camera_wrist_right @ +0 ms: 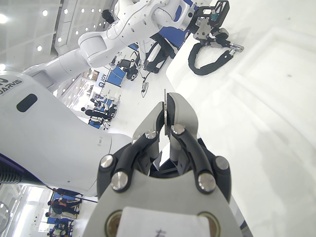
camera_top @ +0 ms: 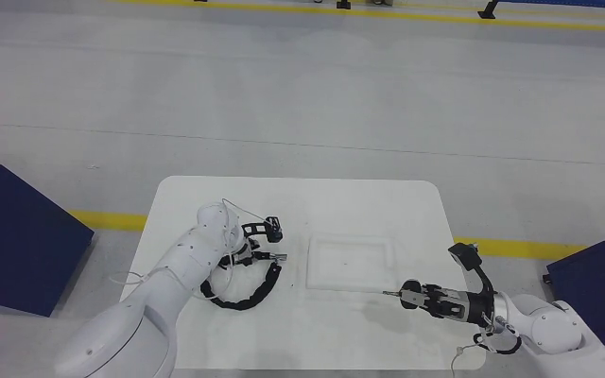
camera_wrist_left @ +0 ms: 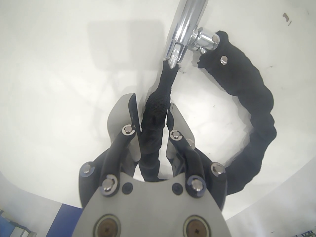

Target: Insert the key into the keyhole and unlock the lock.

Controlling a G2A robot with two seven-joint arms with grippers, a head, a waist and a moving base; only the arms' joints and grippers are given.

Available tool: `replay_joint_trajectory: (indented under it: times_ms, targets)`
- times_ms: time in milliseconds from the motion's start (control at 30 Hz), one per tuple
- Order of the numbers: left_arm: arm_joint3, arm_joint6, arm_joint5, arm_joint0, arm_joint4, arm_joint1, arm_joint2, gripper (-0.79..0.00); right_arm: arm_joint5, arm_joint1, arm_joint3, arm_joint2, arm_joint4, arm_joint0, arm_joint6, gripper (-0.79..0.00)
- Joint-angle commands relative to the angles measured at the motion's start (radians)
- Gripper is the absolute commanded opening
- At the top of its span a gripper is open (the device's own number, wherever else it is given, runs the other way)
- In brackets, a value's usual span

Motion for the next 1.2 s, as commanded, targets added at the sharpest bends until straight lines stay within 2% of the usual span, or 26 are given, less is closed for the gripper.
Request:
replay_joint_trajectory:
  times_ms: [0, 167, 367, 467, 500, 867, 1000, 1167]
  targets:
    - [0.003, 0.004, -0.005, -0.002, 0.001, -0.002, 0.0, -0.536, 0.0, 0.0, 0.0, 0.0, 0.0, 0.0, 0.0, -0.785]
    - [0.005, 0.01, -0.02, 0.0, 0.008, -0.006, 0.002, -0.489, 0.0, 0.0, 0.0, 0.0, 0.0, 0.0, 0.0, -0.785]
    - [0.015, 0.006, 0.0, 0.009, 0.018, -0.012, 0.006, -0.483, 0.0, 0.0, 0.0, 0.0, 0.0, 0.0, 0.0, -0.785]
    - [0.02, 0.003, 0.005, 0.01, 0.02, -0.015, 0.006, -0.665, 0.0, 0.0, 0.0, 0.0, 0.0, 0.0, 0.0, -0.785]
    - [0.021, 0.002, 0.007, 0.01, 0.021, -0.017, 0.006, -0.785, 0.0, 0.0, 0.0, 0.0, 0.0, 0.0, 0.0, -0.785]
    - [0.028, 0.028, 0.011, 0.005, 0.04, -0.019, 0.007, -0.785, 0.0, 0.0, 0.0, 0.0, 0.0, 0.0, 0.0, -0.785]
    - [0.0, 0.071, 0.057, 0.006, 0.085, -0.012, 0.015, -0.785, 0.0, 0.0, 0.0, 0.0, 0.0, 0.0, 0.0, -0.785]
    - [-0.061, 0.164, 0.146, 0.026, 0.17, 0.01, 0.028, -0.785, 0.0, 0.0, 0.0, 0.0, 0.0, 0.0, 0.0, -0.785]
